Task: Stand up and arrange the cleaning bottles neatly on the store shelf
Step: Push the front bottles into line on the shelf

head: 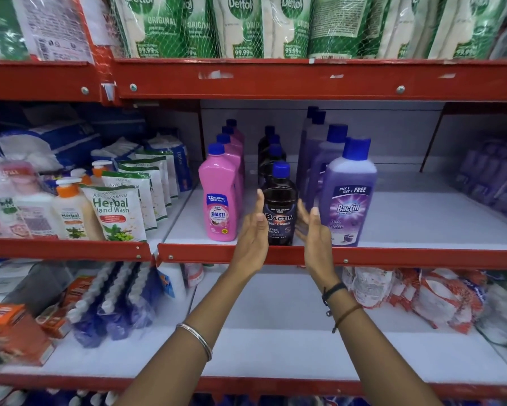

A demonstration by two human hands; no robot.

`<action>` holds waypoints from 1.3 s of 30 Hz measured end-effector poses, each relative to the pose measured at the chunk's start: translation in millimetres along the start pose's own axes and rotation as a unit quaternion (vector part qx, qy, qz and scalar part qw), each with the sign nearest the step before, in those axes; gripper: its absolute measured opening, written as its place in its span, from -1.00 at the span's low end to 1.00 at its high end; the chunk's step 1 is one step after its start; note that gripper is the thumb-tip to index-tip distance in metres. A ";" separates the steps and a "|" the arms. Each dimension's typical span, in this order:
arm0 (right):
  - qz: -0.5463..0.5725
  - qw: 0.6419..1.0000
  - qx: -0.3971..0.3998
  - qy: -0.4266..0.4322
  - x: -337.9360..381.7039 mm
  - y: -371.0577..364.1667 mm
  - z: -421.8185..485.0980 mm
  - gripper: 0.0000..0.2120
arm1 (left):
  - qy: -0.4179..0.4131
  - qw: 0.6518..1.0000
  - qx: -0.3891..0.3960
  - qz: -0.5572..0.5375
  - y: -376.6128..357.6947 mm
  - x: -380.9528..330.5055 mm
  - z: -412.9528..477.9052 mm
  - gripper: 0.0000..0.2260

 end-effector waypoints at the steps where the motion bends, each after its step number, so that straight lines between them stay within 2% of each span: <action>1: -0.004 1.000 -0.002 0.000 0.4 -0.2 -1.3 -0.46 | -0.002 1.000 0.003 0.001 0.0 -1.7 -0.8 -0.45; 5: -0.021 1.000 -0.014 0.010 5.8 -1.6 -6.4 -0.51 | 0.005 1.000 -0.007 0.006 4.3 -4.2 -6.0 -0.36; 7: -0.034 0.995 -0.080 0.053 20.1 2.9 -15.9 -0.53 | -0.003 0.997 -0.079 -0.006 22.4 -3.5 -13.2 -0.38; 9: -0.026 0.981 -0.135 0.140 42.7 3.0 -29.7 -0.58 | -0.030 0.983 -0.181 -0.025 51.6 -3.9 -21.4 -0.48; 11: -0.013 0.973 -0.105 0.203 60.1 -17.5 -37.2 -0.58 | -0.035 0.967 -0.248 -0.044 82.2 0.6 -21.3 -0.51; 13: 0.024 0.984 -0.005 0.176 63.2 -54.6 -31.0 -0.56 | -0.003 0.963 -0.264 -0.057 105.2 9.5 -10.2 -0.50; 16: 0.025 0.994 0.087 0.055 46.6 -104.1 -12.1 -0.46 | 0.034 0.970 -0.228 -0.080 121.3 25.3 13.0 -0.47; 18: 0.006 0.995 0.097 0.013 34.3 -125.7 -0.8 -0.48 | 0.023 0.979 -0.173 -0.108 122.0 30.0 23.0 -0.49; 21: -0.011 0.995 0.093 -0.024 22.4 -138.8 7.8 -0.51 | 0.007 0.991 -0.099 -0.086 116.4 27.5 24.5 -0.32; 29: -0.033 0.999 0.010 -0.030 25.8 -127.4 10.0 -0.44 | -0.001 0.994 -0.049 -0.098 117.0 19.2 10.0 -0.15; 36: -0.004 0.999 -0.004 -0.043 24.1 -124.1 -12.4 -0.43 | -0.011 0.999 -0.020 -0.032 116.9 22.5 -10.8 -0.36; 39: -0.005 0.999 -0.021 -0.025 34.2 -126.5 -25.5 -0.50 | -0.019 1.000 -0.007 0.023 115.7 22.5 -14.5 -0.35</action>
Point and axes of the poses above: each hand's wrist, its own z-axis towards the middle knuckle, its own y-axis out of the back of the hand, x = y × z, the point moved 9 cm from there along z, towards the middle knuckle
